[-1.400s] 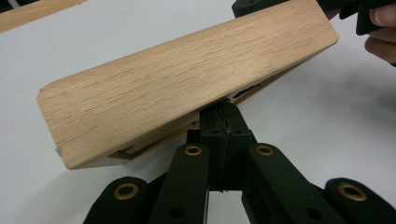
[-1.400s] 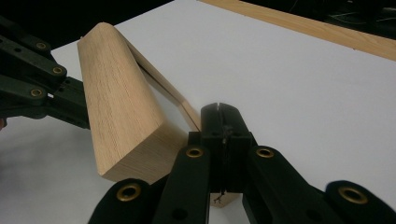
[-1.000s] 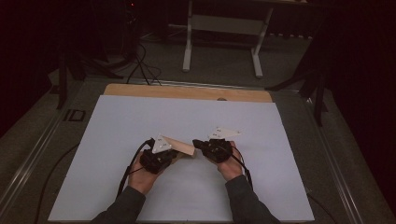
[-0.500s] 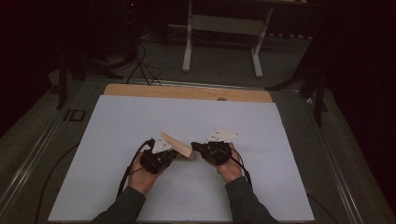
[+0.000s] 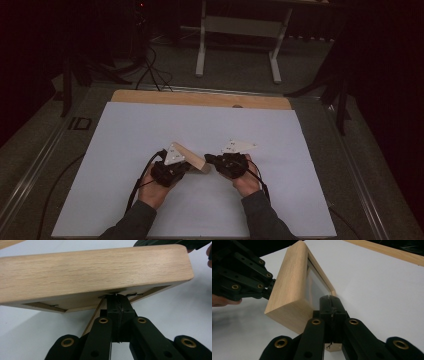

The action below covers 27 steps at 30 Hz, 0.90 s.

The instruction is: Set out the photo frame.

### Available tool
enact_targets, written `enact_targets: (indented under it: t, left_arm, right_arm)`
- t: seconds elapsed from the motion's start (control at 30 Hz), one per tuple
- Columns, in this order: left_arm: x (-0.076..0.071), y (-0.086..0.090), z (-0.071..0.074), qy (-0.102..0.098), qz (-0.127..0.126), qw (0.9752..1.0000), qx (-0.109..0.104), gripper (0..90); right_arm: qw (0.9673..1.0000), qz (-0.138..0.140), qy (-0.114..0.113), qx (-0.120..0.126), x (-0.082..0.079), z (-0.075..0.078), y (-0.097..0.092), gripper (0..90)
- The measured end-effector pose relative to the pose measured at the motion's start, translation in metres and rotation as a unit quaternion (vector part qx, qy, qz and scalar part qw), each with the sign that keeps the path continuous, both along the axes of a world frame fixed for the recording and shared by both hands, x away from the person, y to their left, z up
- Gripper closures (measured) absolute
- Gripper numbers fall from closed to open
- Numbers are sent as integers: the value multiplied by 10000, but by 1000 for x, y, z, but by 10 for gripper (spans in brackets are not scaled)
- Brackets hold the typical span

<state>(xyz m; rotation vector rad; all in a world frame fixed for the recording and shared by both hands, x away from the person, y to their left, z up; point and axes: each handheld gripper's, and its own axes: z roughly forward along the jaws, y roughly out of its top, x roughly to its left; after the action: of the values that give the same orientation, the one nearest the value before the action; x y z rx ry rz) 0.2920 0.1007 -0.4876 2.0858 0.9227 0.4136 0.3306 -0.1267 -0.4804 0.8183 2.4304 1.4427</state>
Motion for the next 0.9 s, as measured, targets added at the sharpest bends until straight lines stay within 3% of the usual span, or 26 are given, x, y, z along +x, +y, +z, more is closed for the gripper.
enact_targets:
  t: [0.57,0.9]
  left_arm:
    - [3,0,-4,48,61,10000,54,895]
    - [8,7,-6,91,204,9997,-81,895]
  right_arm:
    - [9997,197,29,-132,-7,0,2,898]
    - [9987,435,47,-269,-13,-3,12,897]
